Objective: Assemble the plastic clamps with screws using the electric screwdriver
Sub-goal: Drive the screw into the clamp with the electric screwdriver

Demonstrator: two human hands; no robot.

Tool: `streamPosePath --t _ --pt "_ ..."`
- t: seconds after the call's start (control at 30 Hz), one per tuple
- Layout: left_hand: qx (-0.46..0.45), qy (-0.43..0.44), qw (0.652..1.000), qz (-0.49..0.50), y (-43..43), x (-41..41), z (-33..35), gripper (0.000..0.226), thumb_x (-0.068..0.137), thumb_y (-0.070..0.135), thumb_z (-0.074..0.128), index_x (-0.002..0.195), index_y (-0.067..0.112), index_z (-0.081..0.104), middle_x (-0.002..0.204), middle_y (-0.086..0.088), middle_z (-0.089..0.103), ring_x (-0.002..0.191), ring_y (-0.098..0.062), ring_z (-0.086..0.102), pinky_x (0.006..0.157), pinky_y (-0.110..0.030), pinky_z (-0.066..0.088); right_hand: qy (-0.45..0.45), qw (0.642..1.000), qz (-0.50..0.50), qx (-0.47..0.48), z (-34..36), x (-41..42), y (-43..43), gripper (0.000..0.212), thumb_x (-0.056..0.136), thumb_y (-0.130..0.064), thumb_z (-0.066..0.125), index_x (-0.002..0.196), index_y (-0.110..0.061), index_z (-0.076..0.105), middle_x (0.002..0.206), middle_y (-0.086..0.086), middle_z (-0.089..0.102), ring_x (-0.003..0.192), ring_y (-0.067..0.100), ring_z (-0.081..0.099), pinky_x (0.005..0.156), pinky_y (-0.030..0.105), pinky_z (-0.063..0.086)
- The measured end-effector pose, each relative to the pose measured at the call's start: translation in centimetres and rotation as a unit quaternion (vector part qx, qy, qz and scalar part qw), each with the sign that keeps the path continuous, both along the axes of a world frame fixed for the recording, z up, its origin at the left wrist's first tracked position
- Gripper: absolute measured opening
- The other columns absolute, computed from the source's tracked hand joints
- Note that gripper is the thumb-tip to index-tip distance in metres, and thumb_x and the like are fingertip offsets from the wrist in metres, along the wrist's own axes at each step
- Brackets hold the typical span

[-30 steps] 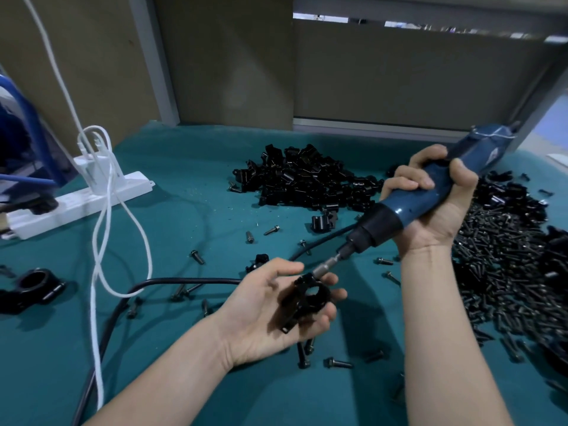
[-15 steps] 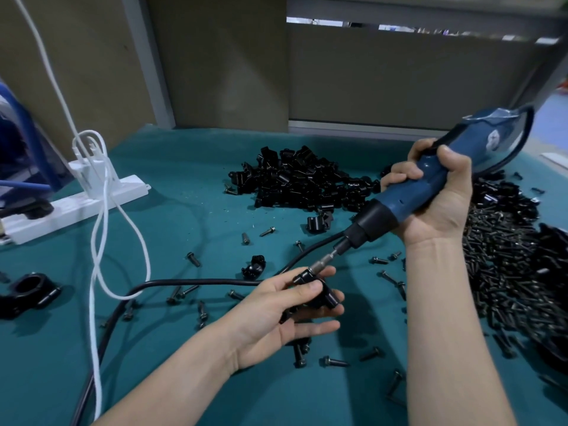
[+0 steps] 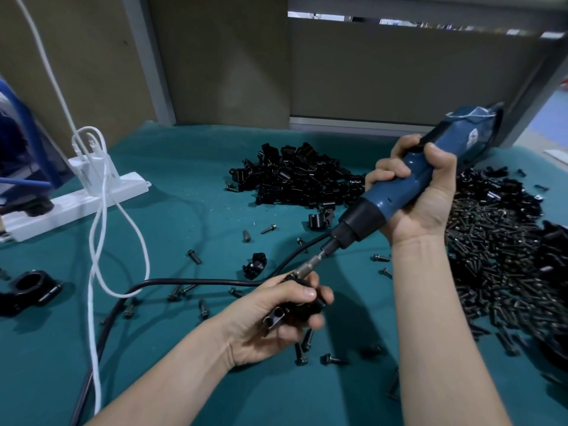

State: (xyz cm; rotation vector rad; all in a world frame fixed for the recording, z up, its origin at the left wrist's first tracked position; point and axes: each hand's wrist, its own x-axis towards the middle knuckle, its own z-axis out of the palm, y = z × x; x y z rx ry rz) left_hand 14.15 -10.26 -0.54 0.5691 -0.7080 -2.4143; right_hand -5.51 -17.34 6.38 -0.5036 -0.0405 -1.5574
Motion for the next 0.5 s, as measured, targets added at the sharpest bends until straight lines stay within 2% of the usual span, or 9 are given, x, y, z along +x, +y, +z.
streamPosePath --t 0.1,0.17,0.3,0.4,0.5 --pt "-0.008 0.002 0.999 -0.035 -0.13 -0.01 0.00 0.026 0.065 0.002 0.081 0.080 0.010 0.061 0.087 -0.006 0.061 0.053 -0.009 0.047 0.032 -0.013 0.037 0.013 1.000 0.002 0.003 -0.11 0.35 -0.13 0.046 0.043 -0.005 0.088 0.079 -0.011 0.060 0.077 -0.007 0.063 0.046 0.007 0.048 0.049 0.019 0.045" --pt "-0.014 -0.009 0.998 -0.067 -0.04 0.05 0.04 0.024 0.067 0.004 0.082 0.077 0.011 0.061 0.089 -0.007 0.063 0.051 -0.008 0.047 0.032 -0.012 0.037 0.018 1.000 0.007 0.009 -0.20 0.64 -0.16 0.044 0.043 -0.005 0.088 0.078 -0.010 0.062 0.077 -0.007 0.063 0.046 0.007 0.048 0.048 0.019 0.046" --pt "-0.034 -0.060 0.994 -0.081 0.32 -0.19 0.00 0.013 0.071 0.005 0.070 0.074 0.015 0.062 0.085 -0.005 0.063 0.050 -0.008 0.049 0.031 -0.012 0.037 0.028 0.999 0.009 0.017 -0.33 0.71 -0.25 0.048 0.043 -0.005 0.088 0.080 -0.012 0.059 0.077 -0.006 0.064 0.046 0.008 0.048 0.048 0.020 0.046" --pt "-0.031 -0.054 0.995 -0.076 0.30 -0.32 0.10 0.014 0.074 0.003 0.067 0.075 0.015 0.061 0.082 -0.005 0.058 0.049 -0.006 0.043 0.031 -0.011 0.035 0.039 0.999 0.003 0.013 -0.40 0.61 -0.37 0.051 0.043 -0.005 0.088 0.082 -0.013 0.056 0.077 -0.006 0.064 0.046 0.007 0.047 0.048 0.020 0.046" --pt "-0.038 -0.074 0.995 -0.055 0.25 -0.28 0.09 0.014 0.080 0.001 0.062 0.077 0.015 0.057 0.082 -0.006 0.058 0.051 -0.007 0.042 0.031 -0.012 0.034 0.020 0.999 -0.011 0.047 -0.23 0.60 -0.41 0.036 0.053 -0.007 0.080 0.081 -0.012 0.058 0.078 -0.007 0.063 0.047 0.006 0.048 0.049 0.018 0.045"
